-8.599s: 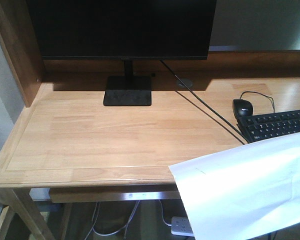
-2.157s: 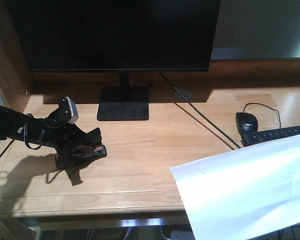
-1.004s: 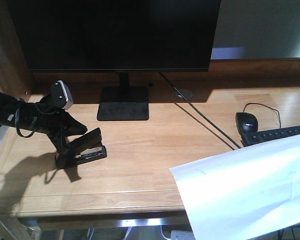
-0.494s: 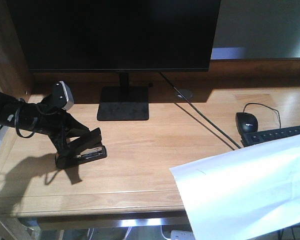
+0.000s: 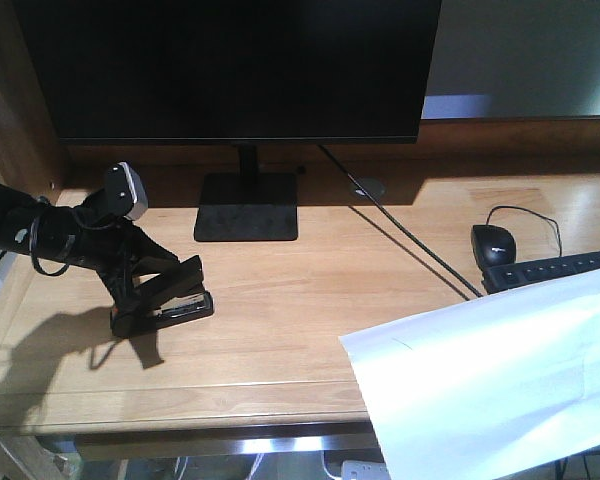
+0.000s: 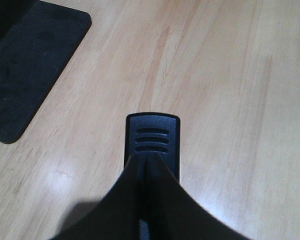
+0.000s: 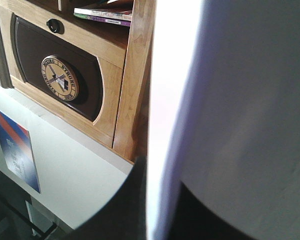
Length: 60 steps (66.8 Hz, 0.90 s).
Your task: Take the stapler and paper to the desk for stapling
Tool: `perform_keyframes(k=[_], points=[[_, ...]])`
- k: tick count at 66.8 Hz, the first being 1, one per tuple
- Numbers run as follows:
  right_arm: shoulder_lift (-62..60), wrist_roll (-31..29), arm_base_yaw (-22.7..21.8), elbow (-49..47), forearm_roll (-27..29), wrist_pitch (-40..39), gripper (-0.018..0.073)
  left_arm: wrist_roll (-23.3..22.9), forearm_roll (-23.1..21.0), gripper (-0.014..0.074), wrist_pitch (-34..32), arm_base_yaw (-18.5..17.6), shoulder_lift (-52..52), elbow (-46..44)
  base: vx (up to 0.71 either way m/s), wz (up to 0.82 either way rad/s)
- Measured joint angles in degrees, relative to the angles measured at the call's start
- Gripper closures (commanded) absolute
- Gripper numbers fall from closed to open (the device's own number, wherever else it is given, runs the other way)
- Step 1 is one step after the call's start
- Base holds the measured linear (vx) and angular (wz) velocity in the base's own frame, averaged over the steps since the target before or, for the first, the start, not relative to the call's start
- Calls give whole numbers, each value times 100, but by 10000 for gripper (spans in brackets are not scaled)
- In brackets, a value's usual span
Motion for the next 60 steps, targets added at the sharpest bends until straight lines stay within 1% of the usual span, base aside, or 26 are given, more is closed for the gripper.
perform_keyframes(k=[43, 47, 49, 53, 56, 57, 59, 60], points=[[0, 24, 0, 0, 67, -5, 564, 0, 0, 603, 0, 0, 0, 0, 0, 0], [0, 38, 0, 0, -3, -54, 564, 0, 0, 603, 0, 0, 0, 0, 0, 0], [0, 50, 0, -21, -132, -82, 564, 0, 0, 603, 0, 0, 0, 0, 0, 0], [0, 65, 0, -118, -621, -113, 564, 0, 0, 603, 0, 0, 0, 0, 0, 0], [0, 148, 0, -267, -1267, -126, 564, 0, 0, 603, 0, 0, 0, 0, 0, 0], [0, 163, 0, -294, -1369, -126, 564, 0, 0, 603, 0, 0, 0, 0, 0, 0], [0, 285, 0, -409, -1791, -119, 564, 0, 0, 603, 0, 0, 0, 0, 0, 0], [0, 344, 0, -505, -2117, -105, 564, 0, 5, 603, 0, 0, 0, 0, 0, 0]])
